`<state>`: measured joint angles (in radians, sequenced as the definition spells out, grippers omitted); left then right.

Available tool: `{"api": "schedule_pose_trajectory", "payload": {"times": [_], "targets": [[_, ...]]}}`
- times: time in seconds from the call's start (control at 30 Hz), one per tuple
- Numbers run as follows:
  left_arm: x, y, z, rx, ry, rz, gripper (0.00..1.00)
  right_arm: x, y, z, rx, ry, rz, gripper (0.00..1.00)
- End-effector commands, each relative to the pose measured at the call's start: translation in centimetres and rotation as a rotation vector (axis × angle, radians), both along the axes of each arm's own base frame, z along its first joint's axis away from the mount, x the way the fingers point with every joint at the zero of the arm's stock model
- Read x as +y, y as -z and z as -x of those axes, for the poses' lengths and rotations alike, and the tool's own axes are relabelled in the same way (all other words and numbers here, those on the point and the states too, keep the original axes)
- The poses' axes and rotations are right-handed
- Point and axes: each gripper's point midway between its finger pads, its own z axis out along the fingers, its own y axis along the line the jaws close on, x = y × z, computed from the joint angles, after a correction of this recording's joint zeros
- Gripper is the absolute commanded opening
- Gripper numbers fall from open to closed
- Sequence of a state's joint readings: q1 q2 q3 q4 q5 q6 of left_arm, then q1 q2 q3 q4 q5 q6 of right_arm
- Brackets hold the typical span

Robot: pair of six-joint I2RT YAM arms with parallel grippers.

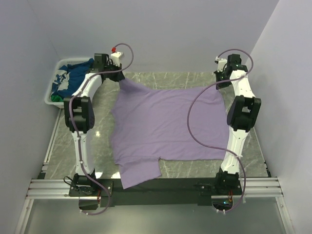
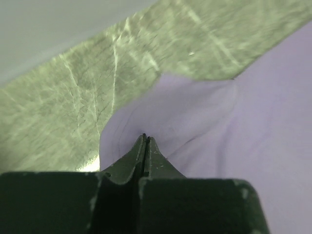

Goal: Fold and stack the t-shirts
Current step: Fold the tshirt

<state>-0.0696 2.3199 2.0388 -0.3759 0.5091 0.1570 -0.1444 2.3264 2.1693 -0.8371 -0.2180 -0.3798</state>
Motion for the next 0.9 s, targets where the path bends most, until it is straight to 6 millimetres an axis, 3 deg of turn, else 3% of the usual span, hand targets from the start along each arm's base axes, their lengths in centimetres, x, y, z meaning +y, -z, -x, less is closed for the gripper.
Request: {"api": "schedule_pose_trajectory", "payload": {"times": [0.0,0.03,0.37,0.53,0.6,0.63,0.67,0.87], "targets": [[-0.8,-8.0,1.7,-0.172,0.075,0.009,0.00,-1.1,-6.5,-0.8,-0.155,0.000,0.012,0.00],[-0.7,-9.2,2.3,-0.190,0.080,0.005,0.00,-1.3,-6.8,-0.7,-0.160,-0.001,0.009,0.00],[-0.1,-11.6,5.2,-0.196,0.098,-0.031,0.00,-2.4,-8.0,0.3,-0.184,-0.022,-0.027,0.00],[0.5,-11.6,7.3,-0.176,0.081,-0.047,0.00,-2.4,-7.6,1.2,-0.164,-0.056,-0.041,0.00],[0.7,-10.5,8.5,-0.144,0.083,-0.054,0.00,-2.2,-6.9,1.7,-0.142,-0.079,-0.046,0.00],[0.7,-11.3,9.2,-0.159,0.083,-0.054,0.00,-2.2,-6.8,1.9,-0.137,-0.085,-0.048,0.00],[0.8,-10.5,9.9,-0.138,0.080,-0.052,0.00,-2.1,-6.7,2.1,-0.131,-0.093,-0.047,0.00],[0.8,-11.7,13.5,-0.116,0.073,-0.034,0.00,-2.4,-6.6,2.8,-0.125,-0.107,-0.056,0.00]]}}
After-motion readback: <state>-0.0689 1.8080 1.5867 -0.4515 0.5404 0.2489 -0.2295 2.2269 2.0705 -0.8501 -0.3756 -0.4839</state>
